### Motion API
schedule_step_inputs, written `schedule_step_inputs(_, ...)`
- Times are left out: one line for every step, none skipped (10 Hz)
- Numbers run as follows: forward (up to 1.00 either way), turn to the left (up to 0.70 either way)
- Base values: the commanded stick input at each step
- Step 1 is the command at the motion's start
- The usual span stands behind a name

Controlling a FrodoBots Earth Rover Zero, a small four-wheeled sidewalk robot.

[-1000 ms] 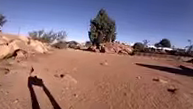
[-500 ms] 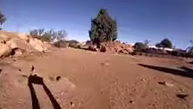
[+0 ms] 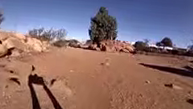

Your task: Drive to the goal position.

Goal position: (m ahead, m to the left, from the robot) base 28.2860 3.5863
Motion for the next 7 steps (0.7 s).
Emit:
schedule_step_inputs(0.50, 0.00)
schedule_step_inputs(0.50, 0.00)
schedule_step_inputs(0.50, 0.00)
schedule_step_inputs(0.50, 0.00)
schedule_step_inputs(0.50, 0.00)
schedule_step_inputs(0.50, 0.00)
schedule_step_inputs(0.50, 0.00)
